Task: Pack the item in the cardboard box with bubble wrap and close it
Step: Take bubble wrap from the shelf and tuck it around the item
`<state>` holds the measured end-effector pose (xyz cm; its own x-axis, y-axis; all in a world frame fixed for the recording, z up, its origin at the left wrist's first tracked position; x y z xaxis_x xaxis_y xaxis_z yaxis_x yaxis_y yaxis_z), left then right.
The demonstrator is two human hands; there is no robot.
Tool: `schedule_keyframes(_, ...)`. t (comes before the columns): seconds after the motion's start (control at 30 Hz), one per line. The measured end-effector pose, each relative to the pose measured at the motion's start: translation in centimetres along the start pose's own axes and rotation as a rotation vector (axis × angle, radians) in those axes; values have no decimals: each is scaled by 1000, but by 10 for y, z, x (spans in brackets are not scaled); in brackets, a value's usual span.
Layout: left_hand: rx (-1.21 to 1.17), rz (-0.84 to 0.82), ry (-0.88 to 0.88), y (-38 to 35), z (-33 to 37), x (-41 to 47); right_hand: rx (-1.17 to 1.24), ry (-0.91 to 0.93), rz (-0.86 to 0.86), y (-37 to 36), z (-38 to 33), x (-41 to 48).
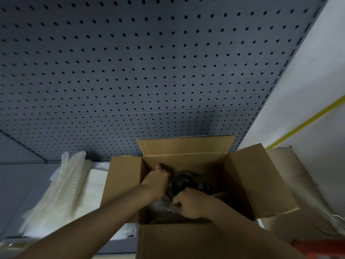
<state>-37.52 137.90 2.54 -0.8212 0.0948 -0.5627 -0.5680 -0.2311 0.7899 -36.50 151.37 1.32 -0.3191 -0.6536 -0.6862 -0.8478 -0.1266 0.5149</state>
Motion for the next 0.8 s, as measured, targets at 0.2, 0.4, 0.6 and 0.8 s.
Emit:
schedule_keyframes(0.2, -91, -100, 103, -19, -8, 16, 105, 43, 11, 2, -1, 2)
schedule_keyframes(0.4, -108, -182, 187, -30, -2, 25, 220, 61, 124, 7, 6, -2)
schedule_keyframes(0.6, 434, -39, 258, -13, 13, -16, 124, 73, 314, 10, 12, -15)
schedule_keyframes(0.8, 250, 573, 5, 33, -20, -100, 70, 55, 499, 19, 3, -44)
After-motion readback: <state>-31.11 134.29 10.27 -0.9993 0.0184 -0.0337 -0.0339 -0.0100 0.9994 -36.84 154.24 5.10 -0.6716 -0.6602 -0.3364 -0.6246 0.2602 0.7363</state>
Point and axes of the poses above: each hand's wrist, its own x-axis towards the middle knuckle, its own y-axis out of the back of the hand, z = x × y, the point moved 2 cm from there along x, towards the middle knuckle, and after that the axes turned 11 degrees about -z, right-handed, at the moved point
